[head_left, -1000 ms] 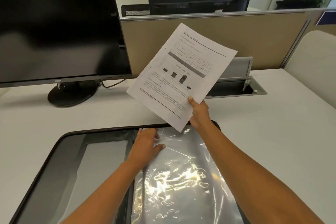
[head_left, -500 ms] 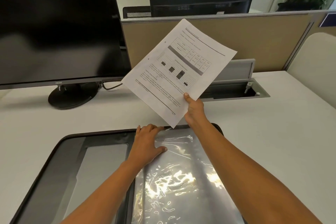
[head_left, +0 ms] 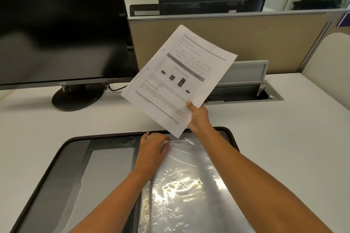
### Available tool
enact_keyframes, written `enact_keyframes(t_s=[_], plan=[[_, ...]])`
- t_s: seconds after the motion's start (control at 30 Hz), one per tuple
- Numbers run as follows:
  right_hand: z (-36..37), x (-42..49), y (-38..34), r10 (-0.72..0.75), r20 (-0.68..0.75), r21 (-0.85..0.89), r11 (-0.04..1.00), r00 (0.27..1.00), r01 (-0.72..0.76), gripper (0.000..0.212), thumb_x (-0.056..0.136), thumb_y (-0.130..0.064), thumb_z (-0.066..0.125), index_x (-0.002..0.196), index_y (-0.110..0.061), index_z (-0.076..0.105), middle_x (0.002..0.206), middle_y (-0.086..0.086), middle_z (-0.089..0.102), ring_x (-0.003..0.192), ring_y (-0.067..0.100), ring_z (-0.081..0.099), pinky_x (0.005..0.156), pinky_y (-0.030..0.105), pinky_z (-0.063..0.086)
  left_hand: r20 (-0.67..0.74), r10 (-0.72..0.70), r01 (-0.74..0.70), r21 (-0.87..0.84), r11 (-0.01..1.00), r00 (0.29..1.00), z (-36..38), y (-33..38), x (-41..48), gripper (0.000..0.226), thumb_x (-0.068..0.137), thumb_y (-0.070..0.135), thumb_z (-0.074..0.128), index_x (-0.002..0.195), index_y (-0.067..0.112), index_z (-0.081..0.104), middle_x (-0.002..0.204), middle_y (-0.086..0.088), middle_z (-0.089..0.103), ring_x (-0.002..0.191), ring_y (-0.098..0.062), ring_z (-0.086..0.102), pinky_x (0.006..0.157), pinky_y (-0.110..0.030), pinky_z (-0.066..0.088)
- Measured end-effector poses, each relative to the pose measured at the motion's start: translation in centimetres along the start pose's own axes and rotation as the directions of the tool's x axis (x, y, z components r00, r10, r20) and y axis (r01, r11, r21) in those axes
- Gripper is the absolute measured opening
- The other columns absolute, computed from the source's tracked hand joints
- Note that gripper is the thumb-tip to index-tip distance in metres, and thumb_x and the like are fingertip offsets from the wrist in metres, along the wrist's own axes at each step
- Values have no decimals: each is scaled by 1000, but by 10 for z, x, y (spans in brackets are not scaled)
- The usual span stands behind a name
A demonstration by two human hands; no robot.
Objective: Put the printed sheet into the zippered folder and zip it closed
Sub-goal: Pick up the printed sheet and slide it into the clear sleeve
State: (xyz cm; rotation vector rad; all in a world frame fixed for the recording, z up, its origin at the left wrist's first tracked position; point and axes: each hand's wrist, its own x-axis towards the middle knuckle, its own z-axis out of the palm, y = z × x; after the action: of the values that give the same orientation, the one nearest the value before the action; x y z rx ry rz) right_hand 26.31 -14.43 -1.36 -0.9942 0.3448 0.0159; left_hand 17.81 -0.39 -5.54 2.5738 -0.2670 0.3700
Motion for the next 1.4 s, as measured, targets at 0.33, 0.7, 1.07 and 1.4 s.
enact_keyframes(t_s=[0.33,0.7,1.07,1.4], plan=[[-37,11,-39,119,81,-482,874,990,-65,37,90,-9,54,127,-7,49,127,15,57,107,33,57,93,50,46,35,72,-71,-26,997,997,-11,1,12,21,87,15,60,107,17,67,104,4,71,103,-18,61,92,-27,26],[-67,17,-52,204,72,-461,875,976,-148,38,90,-5,52,127,-8,48,129,14,56,108,32,56,96,53,43,252,-19,-7,100,995,967,-17,0,36,29,88,29,56,117,26,59,108,7,67,113,-16,47,93,-33,29],[-65,27,-57,336,80,-477,840,938,-260,35,90,0,48,124,-7,49,115,12,61,99,30,58,99,53,42,440,-58,131,-137,982,896,-39,-41,53,29,84,4,63,113,10,59,80,16,56,81,-3,52,77,-8,39],[-67,32,-58,382,112,-448,843,917,-297,19,90,-1,49,101,-14,56,94,8,64,86,26,62,69,44,56,383,-109,202,-211,956,917,-37,-50,53,31,81,3,66,77,29,51,84,4,59,76,-17,51,63,-10,39]])
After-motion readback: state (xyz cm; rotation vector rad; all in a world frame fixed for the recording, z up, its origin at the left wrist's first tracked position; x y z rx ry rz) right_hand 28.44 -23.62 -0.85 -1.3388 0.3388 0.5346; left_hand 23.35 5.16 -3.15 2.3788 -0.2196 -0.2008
